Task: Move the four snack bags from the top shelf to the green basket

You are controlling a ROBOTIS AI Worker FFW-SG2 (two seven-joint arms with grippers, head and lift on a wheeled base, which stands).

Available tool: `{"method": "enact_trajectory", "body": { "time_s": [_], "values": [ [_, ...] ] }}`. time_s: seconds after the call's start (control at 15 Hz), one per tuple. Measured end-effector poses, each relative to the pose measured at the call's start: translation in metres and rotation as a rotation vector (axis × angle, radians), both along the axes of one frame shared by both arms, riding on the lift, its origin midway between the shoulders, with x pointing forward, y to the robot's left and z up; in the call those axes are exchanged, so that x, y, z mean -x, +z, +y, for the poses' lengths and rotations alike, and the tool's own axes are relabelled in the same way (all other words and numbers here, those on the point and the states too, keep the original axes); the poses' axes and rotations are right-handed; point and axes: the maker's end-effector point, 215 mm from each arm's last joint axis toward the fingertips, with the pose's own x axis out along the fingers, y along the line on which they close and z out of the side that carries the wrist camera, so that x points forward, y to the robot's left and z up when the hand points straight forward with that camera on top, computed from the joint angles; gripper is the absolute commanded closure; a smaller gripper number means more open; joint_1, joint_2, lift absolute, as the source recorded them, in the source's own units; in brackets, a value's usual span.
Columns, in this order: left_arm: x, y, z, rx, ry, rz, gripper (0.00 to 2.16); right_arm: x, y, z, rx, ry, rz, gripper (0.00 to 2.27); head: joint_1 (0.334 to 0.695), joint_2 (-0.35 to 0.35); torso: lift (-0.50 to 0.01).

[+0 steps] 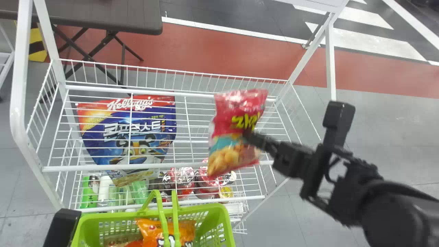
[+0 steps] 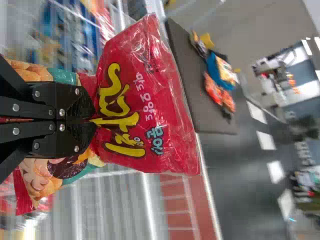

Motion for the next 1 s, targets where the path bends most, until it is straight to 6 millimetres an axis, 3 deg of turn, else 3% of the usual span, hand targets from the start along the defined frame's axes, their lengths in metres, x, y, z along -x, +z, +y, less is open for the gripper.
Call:
{"method": "enact_trajectory", "body": {
  "time_s": [0.2,0.4,0.6,0.87,0.93,1.0],
  "values": [
    [0.001,0.0,-0.001,0.002,0.001,0.003,2.08,0.076,-0.009,0.041,-0.175,0.113,0.126,2.16,0.695,-0.35,0.0],
    [0.003,0.0,-0.001,0.003,0.005,0.006,2.08,0.132,-0.029,0.057,-0.241,0.158,0.256,2.16,0.695,-0.35,0.0],
    [0.004,0.001,-0.002,0.007,0.008,0.0,2.08,0.17,-0.054,0.057,-0.288,0.155,0.371,2.16,0.695,-0.35,0.0],
    [0.007,0.004,-0.005,0.015,0.004,-0.008,2.08,0.2,-0.096,0.069,-0.345,0.149,0.499,2.16,0.695,-0.35,0.0],
    [0.008,0.005,-0.006,0.017,0.004,-0.01,2.08,0.203,-0.103,0.069,-0.344,0.144,0.514,2.01,0.695,-0.35,0.0],
    [0.009,0.007,-0.006,0.018,0.003,-0.011,2.08,0.203,-0.108,0.068,-0.341,0.139,0.521,1.48,0.695,-0.35,0.0]
  ]
}}
